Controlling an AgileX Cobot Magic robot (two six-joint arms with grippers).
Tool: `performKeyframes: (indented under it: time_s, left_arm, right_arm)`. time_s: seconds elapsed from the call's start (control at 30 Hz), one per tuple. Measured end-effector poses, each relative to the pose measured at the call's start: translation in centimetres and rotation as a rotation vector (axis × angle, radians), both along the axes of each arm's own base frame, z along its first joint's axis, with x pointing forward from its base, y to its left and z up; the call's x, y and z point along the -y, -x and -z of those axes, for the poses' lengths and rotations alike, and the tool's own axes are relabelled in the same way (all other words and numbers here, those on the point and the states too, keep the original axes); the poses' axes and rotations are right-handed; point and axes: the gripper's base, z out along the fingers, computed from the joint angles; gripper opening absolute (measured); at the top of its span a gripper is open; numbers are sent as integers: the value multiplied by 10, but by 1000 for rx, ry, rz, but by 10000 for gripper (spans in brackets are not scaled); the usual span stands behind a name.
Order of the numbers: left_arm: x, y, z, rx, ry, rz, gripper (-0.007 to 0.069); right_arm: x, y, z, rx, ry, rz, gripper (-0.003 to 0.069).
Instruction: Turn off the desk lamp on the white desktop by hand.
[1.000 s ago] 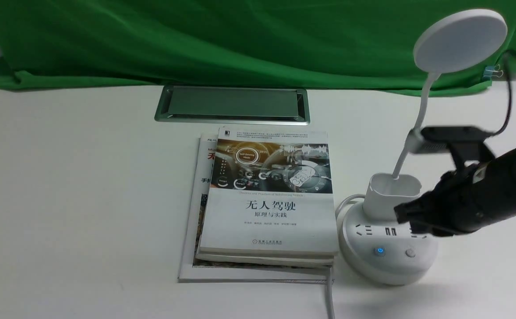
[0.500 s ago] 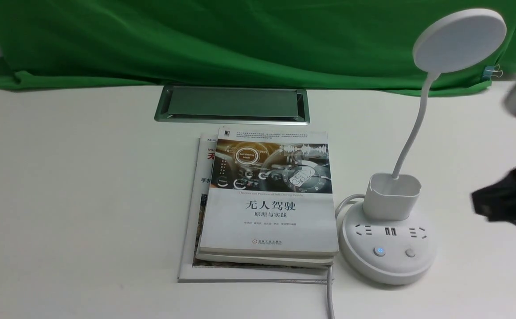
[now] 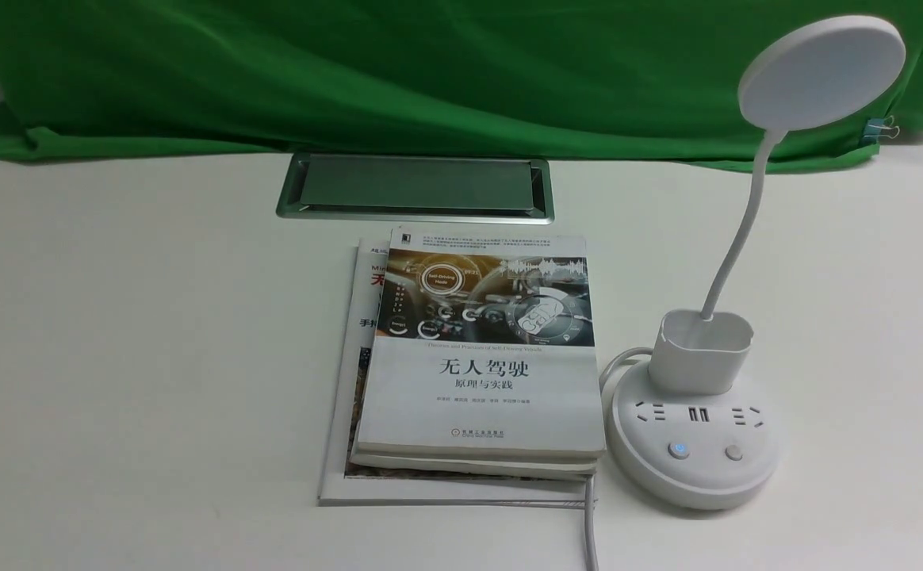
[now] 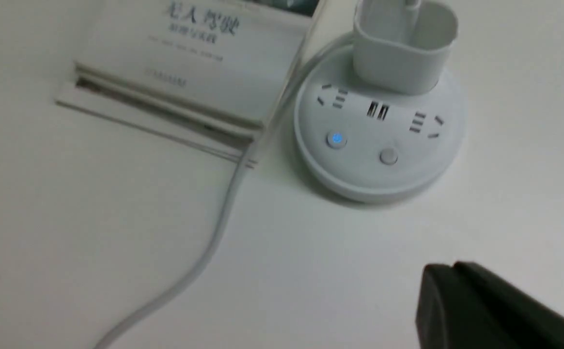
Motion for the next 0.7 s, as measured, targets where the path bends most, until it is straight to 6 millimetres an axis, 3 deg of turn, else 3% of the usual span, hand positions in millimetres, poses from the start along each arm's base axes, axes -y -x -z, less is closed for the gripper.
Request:
performKeyframes:
  time_s: [0.13,0.27,0.37,0.47,0.7]
  left_arm:
    - [0,0,0,0,0,0,20]
    - [0,0,0,0,-1,0,20]
    - [0,0,0,0,-3,0,20]
    - [0,0,0,0,-3,0,20]
    - [0,0,0,0,-3,0,20]
  right_arm:
    - [5,9,-4,75,-3,9,36]
    - [14,16,11,214,-5,63,36]
    - [27,28,34,364,16,140,36]
    - [37,41,70,509,47,216,36]
    - [42,55,126,630,65,270,36]
